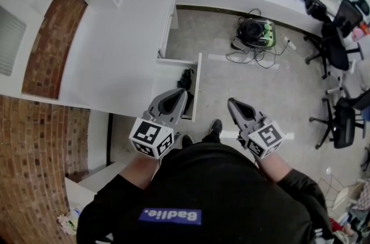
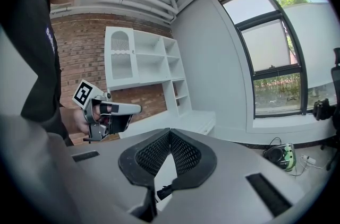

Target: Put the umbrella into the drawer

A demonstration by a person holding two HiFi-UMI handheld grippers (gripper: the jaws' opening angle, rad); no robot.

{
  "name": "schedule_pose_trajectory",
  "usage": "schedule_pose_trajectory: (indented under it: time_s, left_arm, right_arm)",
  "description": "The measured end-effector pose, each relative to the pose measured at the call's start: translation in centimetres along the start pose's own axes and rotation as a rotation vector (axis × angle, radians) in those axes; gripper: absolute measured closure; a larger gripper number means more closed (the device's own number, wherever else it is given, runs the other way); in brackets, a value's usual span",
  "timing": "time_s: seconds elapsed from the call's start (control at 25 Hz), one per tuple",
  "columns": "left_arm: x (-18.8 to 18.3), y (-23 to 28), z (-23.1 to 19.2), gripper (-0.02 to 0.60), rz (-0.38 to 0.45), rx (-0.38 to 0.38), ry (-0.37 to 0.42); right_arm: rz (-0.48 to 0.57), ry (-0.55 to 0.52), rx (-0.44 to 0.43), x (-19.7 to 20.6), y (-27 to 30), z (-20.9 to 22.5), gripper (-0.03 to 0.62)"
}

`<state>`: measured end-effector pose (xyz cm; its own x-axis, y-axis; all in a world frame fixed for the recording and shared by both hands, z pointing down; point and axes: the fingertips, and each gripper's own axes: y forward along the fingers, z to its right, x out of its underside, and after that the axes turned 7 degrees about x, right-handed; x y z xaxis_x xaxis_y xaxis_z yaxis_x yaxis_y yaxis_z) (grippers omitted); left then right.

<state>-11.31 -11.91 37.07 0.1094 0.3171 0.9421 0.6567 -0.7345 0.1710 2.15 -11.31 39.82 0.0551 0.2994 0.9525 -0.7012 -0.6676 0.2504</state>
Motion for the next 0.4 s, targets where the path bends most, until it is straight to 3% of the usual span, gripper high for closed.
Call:
schedule_pose_trajectory:
  time_s: [0.4]
  left_arm:
    - [-0.09,0.26,0.41,0.580,0.012,0.005,-0.002]
  right_arm:
    - [0.004,-0.003,-0.004,-0.32,-0.22,0.01,0.565]
